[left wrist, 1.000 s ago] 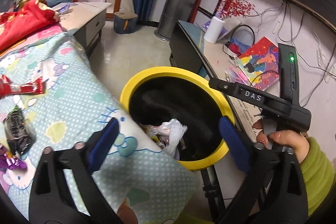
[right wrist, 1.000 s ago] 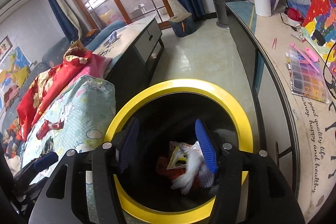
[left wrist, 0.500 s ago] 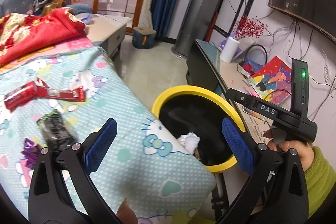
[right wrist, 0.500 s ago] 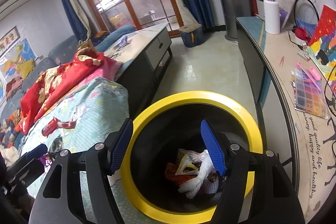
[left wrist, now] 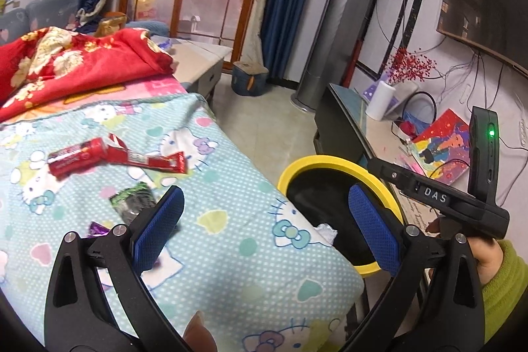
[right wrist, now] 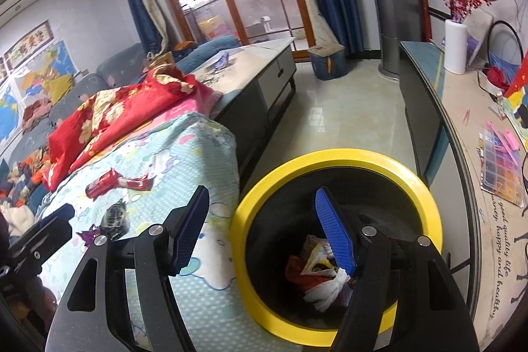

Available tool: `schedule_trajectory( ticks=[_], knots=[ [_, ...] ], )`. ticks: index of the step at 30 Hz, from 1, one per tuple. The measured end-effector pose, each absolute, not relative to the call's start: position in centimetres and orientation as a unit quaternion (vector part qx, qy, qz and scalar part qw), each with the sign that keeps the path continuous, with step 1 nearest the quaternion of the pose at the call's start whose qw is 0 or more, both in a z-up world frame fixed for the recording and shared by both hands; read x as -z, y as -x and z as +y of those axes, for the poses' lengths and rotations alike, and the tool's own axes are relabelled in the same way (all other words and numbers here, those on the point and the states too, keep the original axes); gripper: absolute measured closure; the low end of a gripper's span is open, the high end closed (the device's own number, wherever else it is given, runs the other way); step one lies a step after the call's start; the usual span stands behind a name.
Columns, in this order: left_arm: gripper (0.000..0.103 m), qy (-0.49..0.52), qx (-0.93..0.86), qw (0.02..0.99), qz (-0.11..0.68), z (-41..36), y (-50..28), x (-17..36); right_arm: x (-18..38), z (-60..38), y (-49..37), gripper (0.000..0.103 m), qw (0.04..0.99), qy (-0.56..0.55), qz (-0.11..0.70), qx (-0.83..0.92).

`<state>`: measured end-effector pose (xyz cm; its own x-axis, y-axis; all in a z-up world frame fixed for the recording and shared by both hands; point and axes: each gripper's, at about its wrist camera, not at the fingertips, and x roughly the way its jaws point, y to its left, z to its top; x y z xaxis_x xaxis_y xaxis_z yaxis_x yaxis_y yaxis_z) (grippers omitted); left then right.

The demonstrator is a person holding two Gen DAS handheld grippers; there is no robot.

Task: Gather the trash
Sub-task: 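Move both tools back over the remaining wrappers on the bed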

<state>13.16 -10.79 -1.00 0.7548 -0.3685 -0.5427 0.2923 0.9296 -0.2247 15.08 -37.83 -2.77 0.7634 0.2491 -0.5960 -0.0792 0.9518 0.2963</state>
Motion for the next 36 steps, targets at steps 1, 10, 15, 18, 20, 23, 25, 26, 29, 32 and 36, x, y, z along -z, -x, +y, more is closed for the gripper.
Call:
schedule_trajectory(
  ticks=[1, 10, 15, 18, 20, 23, 25, 26, 29, 32, 36],
  knots=[
    [0.011, 0.063, 0.175, 0.936, 0.300, -10.5, -13.1, 0.9, 2.7, -37.5, -15.0, 0.038, 0.930, -0.126, 0.332, -0.092],
    [0.011, 0.073, 0.151, 0.941, 0.293, -7.8, -12.7, 0.7, 2.2, -34.3, -14.6, 0.038, 0.930, -0.103, 0.332, -0.121],
    [0.011, 0.083, 0.133, 0.943, 0.292, -6.0, -12.5, 0.8, 1.8, -32.4, -14.3, 0.038, 0.929, -0.090, 0.332, -0.138],
    [0.011, 0.090, 0.122, 0.944, 0.292, -4.9, -12.4, 0.9, 1.7, -31.3, -14.2, 0.038, 0.928, -0.082, 0.332, -0.149],
    [0.011, 0.095, 0.115, 0.945, 0.292, -4.0, -12.3, 0.9, 1.7, -30.5, -14.2, 0.038, 0.927, -0.075, 0.333, -0.157],
    [0.011, 0.100, 0.103, 0.946, 0.291, -2.8, -12.2, 1.0, 1.6, -29.1, -14.1, 0.038, 0.924, -0.066, 0.335, -0.171],
    [0.011, 0.104, 0.094, 0.946, 0.291, -1.9, -12.1, 1.0, 1.6, -28.3, -14.0, 0.038, 0.922, -0.060, 0.336, -0.181],
    [0.011, 0.106, 0.090, 0.947, 0.290, -1.5, -12.0, 1.0, 1.5, -27.8, -14.0, 0.038, 0.921, -0.056, 0.337, -0.186],
    [0.011, 0.113, 0.079, 0.947, 0.290, -0.1, -11.8, 1.0, 1.6, -26.7, -14.2, 0.038, 0.918, -0.052, 0.341, -0.197],
    [0.011, 0.120, 0.068, 0.947, 0.290, 1.2, -11.6, 1.1, 1.6, -25.5, -14.4, 0.038, 0.914, -0.049, 0.345, -0.209],
    [0.011, 0.137, 0.055, 0.944, 0.297, 3.1, -11.4, 1.4, 1.7, -23.7, -14.7, 0.038, 0.909, -0.037, 0.348, -0.227]
  ],
)
